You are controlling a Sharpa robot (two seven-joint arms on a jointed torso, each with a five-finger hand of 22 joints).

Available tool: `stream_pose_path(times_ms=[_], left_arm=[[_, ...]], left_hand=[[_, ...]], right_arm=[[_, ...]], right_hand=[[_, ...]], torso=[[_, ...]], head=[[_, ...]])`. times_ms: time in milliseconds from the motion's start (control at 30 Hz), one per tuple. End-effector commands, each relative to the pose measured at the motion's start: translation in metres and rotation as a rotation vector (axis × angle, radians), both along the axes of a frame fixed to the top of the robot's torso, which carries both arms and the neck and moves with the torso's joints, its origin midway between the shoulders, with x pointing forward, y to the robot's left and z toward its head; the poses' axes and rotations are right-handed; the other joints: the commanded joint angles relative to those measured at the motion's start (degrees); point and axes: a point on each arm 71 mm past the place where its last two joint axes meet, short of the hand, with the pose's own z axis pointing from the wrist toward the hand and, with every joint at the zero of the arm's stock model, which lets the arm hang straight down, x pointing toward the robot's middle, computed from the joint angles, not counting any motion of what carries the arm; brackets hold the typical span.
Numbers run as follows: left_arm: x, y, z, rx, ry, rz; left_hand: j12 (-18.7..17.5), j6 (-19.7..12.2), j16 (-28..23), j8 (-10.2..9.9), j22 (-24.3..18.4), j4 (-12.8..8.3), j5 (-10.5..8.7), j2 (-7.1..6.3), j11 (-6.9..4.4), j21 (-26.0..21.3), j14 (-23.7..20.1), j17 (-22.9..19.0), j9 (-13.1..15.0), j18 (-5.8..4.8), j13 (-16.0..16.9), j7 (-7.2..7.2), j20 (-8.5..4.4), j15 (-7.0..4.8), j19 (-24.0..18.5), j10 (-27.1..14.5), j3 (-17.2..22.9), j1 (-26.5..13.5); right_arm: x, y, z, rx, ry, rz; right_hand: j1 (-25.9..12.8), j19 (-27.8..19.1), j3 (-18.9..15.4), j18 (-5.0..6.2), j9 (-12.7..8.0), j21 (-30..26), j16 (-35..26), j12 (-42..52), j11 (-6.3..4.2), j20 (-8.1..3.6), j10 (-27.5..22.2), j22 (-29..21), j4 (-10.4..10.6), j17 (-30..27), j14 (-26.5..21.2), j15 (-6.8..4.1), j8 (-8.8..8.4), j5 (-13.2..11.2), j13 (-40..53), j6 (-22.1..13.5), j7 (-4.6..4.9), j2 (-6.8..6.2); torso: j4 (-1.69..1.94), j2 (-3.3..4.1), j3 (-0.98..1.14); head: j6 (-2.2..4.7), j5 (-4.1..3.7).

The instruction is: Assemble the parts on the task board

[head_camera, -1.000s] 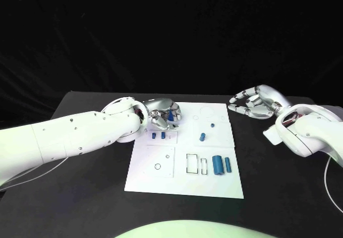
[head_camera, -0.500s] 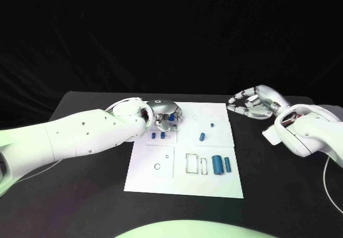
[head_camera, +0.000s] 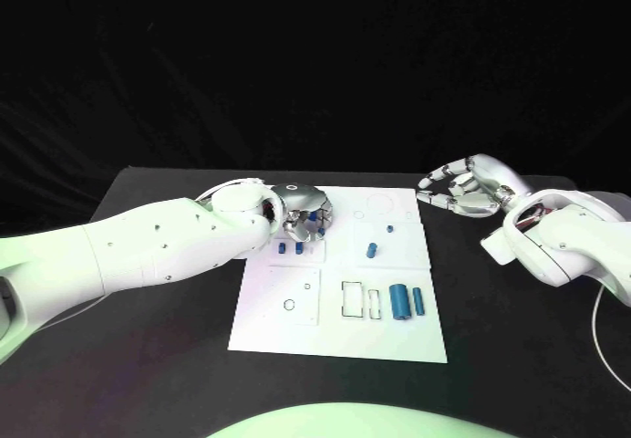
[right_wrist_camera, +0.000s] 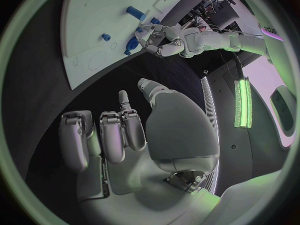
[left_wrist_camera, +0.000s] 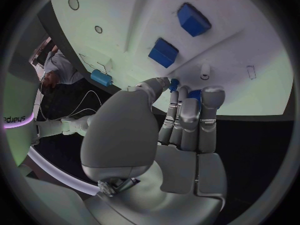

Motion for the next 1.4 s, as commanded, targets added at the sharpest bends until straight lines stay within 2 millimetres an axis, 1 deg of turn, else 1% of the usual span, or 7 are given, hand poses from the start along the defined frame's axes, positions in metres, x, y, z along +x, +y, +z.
stream_pose_path(times_ms=[33,367,567,767,1033,1300,1400], left_arm=[[0.0,-0.002,-0.003,0.041,0.021,-0.003],[0.001,-0.005,-0.004,0.047,0.025,-0.007],[0.002,-0.007,-0.004,0.045,0.025,-0.011],[0.003,-0.007,-0.004,0.038,0.017,-0.011],[0.003,-0.007,-0.003,0.016,-0.002,-0.01],[0.0,-0.004,0.003,-0.032,-0.019,-0.009],[-0.002,-0.001,0.007,-0.051,-0.021,-0.005]], left_hand=[[0.24,0.53,0.38,-0.35,0.55,-0.15,-0.25,0.19,-0.11,0.5,0.34,0.16,-0.18,-0.48,-0.11,-0.07,-0.01,-0.1,0.31,0.55,0.4,0.52],[0.48,1.79,1.47,-0.77,2.43,-0.88,-0.49,0.99,-0.48,2.22,1.14,0.91,-0.72,-0.76,-0.42,-0.13,-0.24,-0.4,0.83,1.99,1.4,1.1],[-0.18,3.99,2.59,-0.94,4.15,-1.57,-0.83,1.68,-0.92,3.74,2.3,1.97,-0.95,-1.01,-1.1,-0.49,-0.57,-0.73,1.34,3.95,2.32,1.23],[-2.55,6.67,3.27,-1.7,6.16,-2.71,-1.35,2.38,-1.23,5.51,3.48,2.36,-1.08,-1.38,-2.41,-0.71,-0.89,-1.11,2.14,7.2,3.39,1.21],[-7.78,8.65,3.31,-3.41,7.11,-4.21,-1.6,2.43,-1.17,6.34,3.92,1.55,-1.09,-1.49,-4.38,-0.58,-0.86,-1.06,2.29,10.88,4.54,0.4],[-9.21,8.98,3.39,-3.9,7.34,-4.51,-1.6,2.34,-1.04,6.53,4.02,1.5,-1.06,-1.53,-4.79,-0.42,-0.79,-0.99,2.34,11.7,4.69,0.02],[-9.61,9.15,3.43,-4.02,7.41,-4.54,-1.62,2.32,-1.02,6.59,4.05,1.49,-1.03,-1.55,-4.89,-0.4,-0.74,-0.97,2.36,12.02,4.67,-0.17]], right_arm=[[0.0,0.002,0.0,0.001,-0.001,0.013],[-0.001,0.002,0.0,0.002,-0.001,0.015],[-0.001,0.002,0.0,0.002,-0.001,0.015],[-0.001,0.002,0.0,0.002,0.0,0.015],[-0.001,0.002,0.0,0.002,0.0,0.015],[-0.001,0.002,0.0,0.001,-0.001,0.014],[0.0,0.001,0.0,0.001,-0.001,0.013]], right_hand=[[-0.36,3.74,0.13,0.61,0.09,-0.35,-0.29,-0.27,-0.23,-0.41,-0.27,13.04,0.16,6.83,4.13,-0.46,0.35,0.39,7.51,-0.23,-0.02,0.22],[-0.36,3.74,0.13,0.61,0.09,-0.35,-0.29,-0.27,-0.23,-0.41,-0.27,13.04,0.16,6.83,4.13,-0.46,0.35,0.39,7.51,-0.23,-0.02,0.22],[-0.36,3.74,0.13,0.61,0.09,-0.35,-0.29,-0.27,-0.23,-0.41,-0.27,13.04,0.16,6.83,4.13,-0.46,0.35,0.39,7.51,-0.23,-0.02,0.22],[-0.36,3.74,0.13,0.61,0.09,-0.35,-0.29,-0.27,-0.23,-0.41,-0.27,13.04,0.16,6.83,4.13,-0.46,0.35,0.39,7.51,-0.23,-0.02,0.22],[-0.37,3.77,0.17,0.6,0.1,-0.31,-0.28,-0.2,-0.23,-0.41,-0.21,13.06,0.18,6.88,4.14,-0.46,0.43,0.4,7.58,-0.22,-0.02,0.25],[-0.37,3.77,0.17,0.6,0.1,-0.31,-0.28,-0.2,-0.23,-0.41,-0.21,13.06,0.18,6.88,4.14,-0.46,0.43,0.4,7.58,-0.22,-0.02,0.25],[-0.37,3.77,0.17,0.6,0.1,-0.31,-0.28,-0.2,-0.23,-0.41,-0.21,13.06,0.18,6.88,4.14,-0.46,0.43,0.4,7.58,-0.22,-0.02,0.25]], torso=[[-0.02,-0.02,-0.03],[-0.02,0.06,-0.04],[-0.1,0.09,-0.01],[-0.02,0.02,0.03],[-0.02,-0.05,0.0],[0.04,-0.1,-0.04],[0.07,-0.11,-0.02]], head=[[-0.04,0.08],[0.01,0.04],[-0.15,-0.02],[-0.24,-0.11],[-0.19,-0.08],[0.16,-0.08],[0.32,-0.08]])
